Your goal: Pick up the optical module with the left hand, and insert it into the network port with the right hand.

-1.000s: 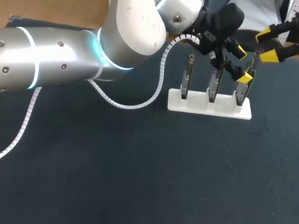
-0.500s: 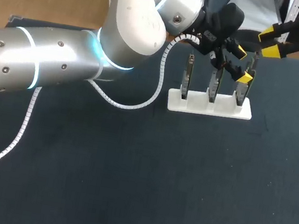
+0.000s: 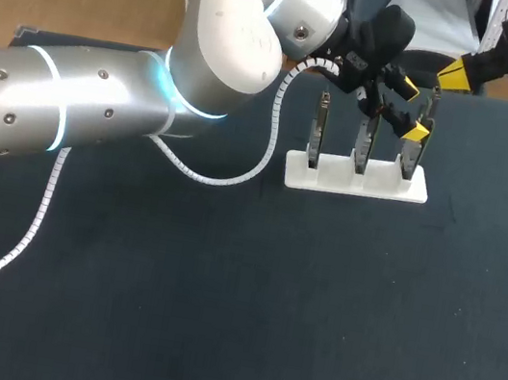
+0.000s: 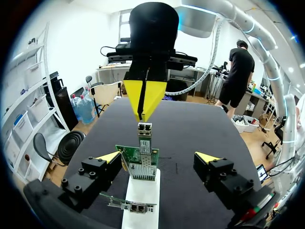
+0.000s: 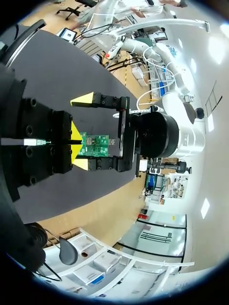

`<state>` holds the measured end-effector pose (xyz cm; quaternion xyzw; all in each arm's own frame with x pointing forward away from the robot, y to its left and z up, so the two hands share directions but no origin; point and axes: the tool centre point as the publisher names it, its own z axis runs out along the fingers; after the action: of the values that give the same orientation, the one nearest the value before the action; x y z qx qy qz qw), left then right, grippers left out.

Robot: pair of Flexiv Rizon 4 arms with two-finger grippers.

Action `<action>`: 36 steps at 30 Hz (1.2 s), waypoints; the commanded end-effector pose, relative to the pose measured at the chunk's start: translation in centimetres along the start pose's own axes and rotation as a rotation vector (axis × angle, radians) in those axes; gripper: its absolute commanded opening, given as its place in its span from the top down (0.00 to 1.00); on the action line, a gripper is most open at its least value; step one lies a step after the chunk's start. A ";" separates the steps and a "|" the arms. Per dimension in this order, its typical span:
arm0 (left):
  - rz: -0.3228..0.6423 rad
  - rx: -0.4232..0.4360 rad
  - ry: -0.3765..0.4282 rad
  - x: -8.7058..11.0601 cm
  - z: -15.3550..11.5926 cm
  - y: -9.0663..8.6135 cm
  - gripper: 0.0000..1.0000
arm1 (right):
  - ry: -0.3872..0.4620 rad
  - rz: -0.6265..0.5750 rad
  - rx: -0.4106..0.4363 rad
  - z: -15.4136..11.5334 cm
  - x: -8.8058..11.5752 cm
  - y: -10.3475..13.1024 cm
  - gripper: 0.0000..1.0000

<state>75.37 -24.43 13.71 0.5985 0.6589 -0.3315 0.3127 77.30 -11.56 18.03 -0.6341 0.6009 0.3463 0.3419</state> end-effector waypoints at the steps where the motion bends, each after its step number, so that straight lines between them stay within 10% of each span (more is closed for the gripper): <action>1: -0.002 0.002 0.006 -0.1 0.1 0.1 0.00 | 0.001 -0.001 -0.003 0.1 0.0 -0.1 1.00; 36: -0.002 0.002 0.006 -0.1 0.1 0.1 0.00 | 0.038 0.081 -0.077 2.4 3.4 0.5 1.00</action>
<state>75.37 -24.43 13.71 0.5985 0.6589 -0.3315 0.3127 76.61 -11.36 14.36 -0.6281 0.6198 0.3681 0.2929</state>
